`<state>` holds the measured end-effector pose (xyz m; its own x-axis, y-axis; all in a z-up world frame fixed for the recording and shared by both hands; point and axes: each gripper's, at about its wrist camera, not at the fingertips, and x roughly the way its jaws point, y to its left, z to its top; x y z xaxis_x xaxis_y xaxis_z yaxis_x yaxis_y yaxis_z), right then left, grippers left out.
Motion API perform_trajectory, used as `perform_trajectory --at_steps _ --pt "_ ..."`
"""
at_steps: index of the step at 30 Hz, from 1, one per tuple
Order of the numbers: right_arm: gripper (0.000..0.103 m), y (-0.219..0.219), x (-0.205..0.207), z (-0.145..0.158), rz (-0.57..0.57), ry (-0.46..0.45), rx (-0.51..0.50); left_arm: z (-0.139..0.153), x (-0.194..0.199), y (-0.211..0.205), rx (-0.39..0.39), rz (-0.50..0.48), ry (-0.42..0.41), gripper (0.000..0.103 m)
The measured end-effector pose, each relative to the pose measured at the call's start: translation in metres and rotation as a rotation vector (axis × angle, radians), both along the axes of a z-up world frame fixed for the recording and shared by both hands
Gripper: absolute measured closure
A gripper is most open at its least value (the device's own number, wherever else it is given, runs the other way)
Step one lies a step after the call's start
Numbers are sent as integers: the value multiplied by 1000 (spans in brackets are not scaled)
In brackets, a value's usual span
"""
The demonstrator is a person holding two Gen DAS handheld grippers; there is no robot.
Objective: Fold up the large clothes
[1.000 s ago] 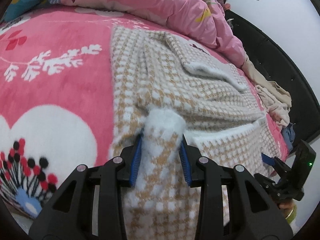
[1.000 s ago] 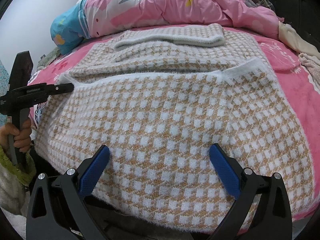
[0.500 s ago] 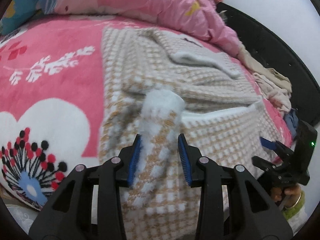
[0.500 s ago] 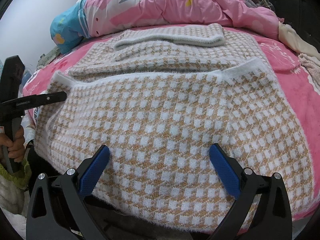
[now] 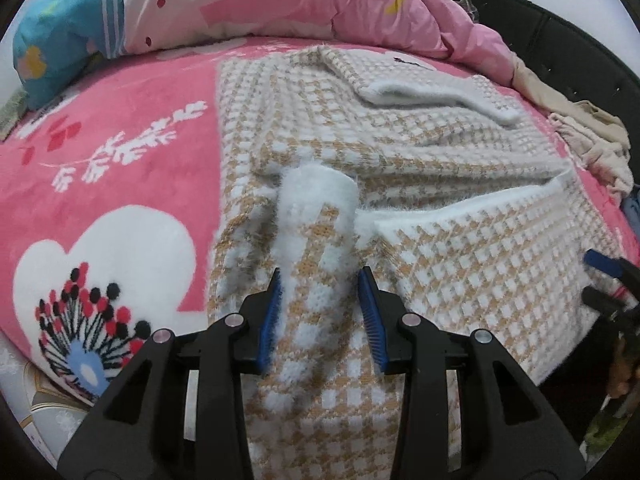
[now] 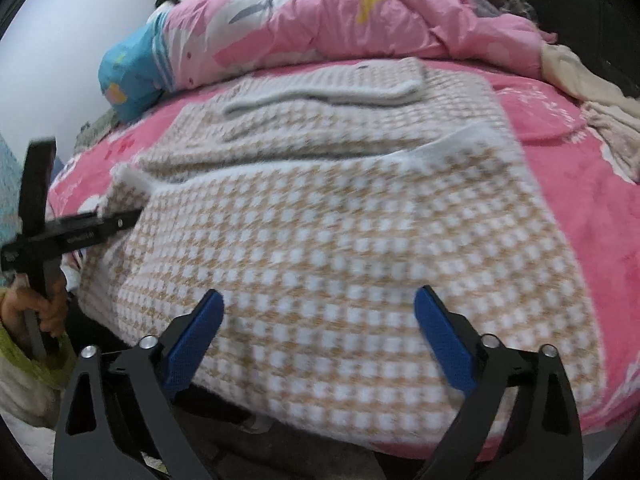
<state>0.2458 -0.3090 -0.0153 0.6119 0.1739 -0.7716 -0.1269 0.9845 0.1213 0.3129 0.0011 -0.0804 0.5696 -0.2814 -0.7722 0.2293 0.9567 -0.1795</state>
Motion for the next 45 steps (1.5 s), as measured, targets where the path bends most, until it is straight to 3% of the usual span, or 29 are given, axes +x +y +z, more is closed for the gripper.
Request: perform_trajectory --at_steps 9,15,21,29,36,41,45 --pt "37 -72 15 33 -85 -50 -20 1 -3 -4 27 33 -4 66" --pt "50 -99 74 25 -61 17 99 1 -2 -7 40 45 2 66" --pt "54 -112 91 12 -51 79 147 1 -2 -8 44 46 3 66" --pt "56 -108 58 14 63 168 181 1 -2 -8 43 44 1 66" --pt "69 -97 84 5 26 221 71 1 -1 -7 39 50 -2 66" --pt "74 -87 84 -1 12 204 17 1 -3 -8 41 57 -7 66" --pt "83 -63 68 8 41 164 -131 0 -3 -8 41 55 -6 66"
